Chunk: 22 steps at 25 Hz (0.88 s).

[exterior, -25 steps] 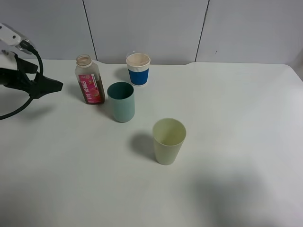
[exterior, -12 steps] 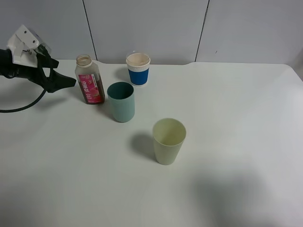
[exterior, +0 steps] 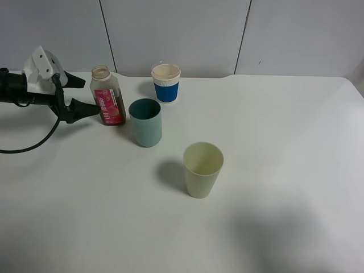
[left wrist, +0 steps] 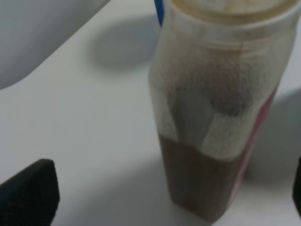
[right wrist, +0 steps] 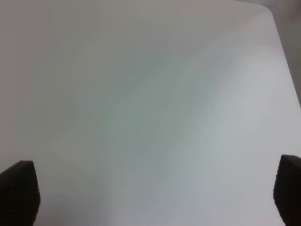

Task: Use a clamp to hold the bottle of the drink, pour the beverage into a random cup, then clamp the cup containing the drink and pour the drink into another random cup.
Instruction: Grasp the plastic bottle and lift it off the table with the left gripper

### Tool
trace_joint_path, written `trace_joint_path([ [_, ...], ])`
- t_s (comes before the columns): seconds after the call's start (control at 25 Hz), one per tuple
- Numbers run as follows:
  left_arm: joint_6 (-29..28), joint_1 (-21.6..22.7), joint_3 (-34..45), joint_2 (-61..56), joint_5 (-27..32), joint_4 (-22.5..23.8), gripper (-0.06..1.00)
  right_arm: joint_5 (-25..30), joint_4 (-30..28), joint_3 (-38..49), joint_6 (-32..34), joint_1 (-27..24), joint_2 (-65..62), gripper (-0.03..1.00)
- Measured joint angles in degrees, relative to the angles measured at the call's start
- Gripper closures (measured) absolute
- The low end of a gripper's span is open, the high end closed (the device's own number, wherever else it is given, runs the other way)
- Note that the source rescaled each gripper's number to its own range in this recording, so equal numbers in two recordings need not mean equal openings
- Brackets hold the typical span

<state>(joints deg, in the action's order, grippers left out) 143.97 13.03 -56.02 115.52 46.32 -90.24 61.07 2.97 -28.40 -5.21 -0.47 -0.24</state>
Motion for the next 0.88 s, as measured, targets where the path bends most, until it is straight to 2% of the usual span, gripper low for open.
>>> trace_joint_path([
  [0.32,1.3,-0.1,-1.5,4.8,2.9,-1.6,-0.05,0.0,0.0,0.0,0.0,0.0,0.0,-0.03],
  [0.72,1.6,-4.4,-6.1,9.8,4.4,-2.0,-0.05,0.0,0.0,0.0,0.0,0.0,0.0,-0.03],
  [0.88,1.9,-4.5,-6.2,10.0,4.5,-2.0,0.05,0.0,0.0,0.0,0.0,0.0,0.0,-0.03],
])
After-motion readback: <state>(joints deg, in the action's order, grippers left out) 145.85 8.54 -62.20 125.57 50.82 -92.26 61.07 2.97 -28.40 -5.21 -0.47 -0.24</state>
